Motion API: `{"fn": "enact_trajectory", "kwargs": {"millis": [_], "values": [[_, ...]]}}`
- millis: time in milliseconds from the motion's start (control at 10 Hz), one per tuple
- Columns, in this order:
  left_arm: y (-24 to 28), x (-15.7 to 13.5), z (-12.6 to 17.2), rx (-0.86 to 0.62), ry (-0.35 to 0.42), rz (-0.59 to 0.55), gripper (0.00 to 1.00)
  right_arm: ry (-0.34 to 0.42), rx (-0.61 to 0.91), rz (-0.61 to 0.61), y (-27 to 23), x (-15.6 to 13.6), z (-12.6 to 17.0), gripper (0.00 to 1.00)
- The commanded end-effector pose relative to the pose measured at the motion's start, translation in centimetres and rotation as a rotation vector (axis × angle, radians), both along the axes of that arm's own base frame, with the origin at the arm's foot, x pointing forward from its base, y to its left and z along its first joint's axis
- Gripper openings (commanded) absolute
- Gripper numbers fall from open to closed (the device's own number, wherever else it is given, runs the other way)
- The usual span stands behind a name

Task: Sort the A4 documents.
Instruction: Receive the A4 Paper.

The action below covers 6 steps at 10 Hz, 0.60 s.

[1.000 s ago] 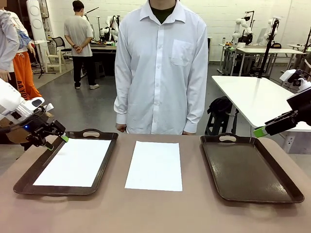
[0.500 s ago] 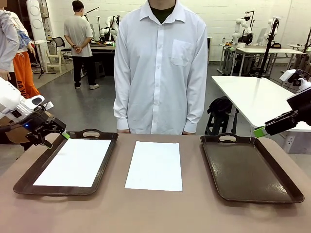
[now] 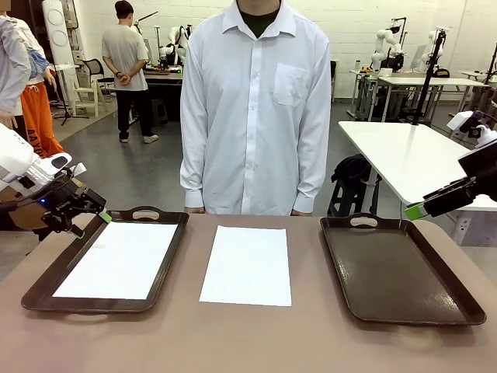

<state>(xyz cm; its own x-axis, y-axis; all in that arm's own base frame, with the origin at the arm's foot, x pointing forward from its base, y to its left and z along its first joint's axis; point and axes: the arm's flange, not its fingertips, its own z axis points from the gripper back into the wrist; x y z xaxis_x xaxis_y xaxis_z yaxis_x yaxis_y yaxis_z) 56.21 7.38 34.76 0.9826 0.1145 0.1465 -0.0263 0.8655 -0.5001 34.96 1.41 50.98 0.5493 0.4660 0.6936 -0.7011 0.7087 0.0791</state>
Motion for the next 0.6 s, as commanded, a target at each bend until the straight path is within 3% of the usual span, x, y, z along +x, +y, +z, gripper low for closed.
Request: {"fn": "enact_trajectory", "kwargs": {"millis": [0, 300, 500], "values": [[0.2, 0.0, 0.0, 0.007, -0.004, -0.009, 1.00, 0.003, 0.015, 0.014, -0.1, 0.2, -0.3, 1.00], [0.0, 0.0, 0.0, 0.000, 0.000, 0.000, 1.00, 0.003, 0.015, 0.014, -0.1, 0.2, -0.3, 1.00], [-3.5, -0.9, 2.9, 0.111, -0.212, -0.094, 1.00, 0.003, 0.015, 0.014, -0.1, 0.2, -0.3, 1.00]]}}
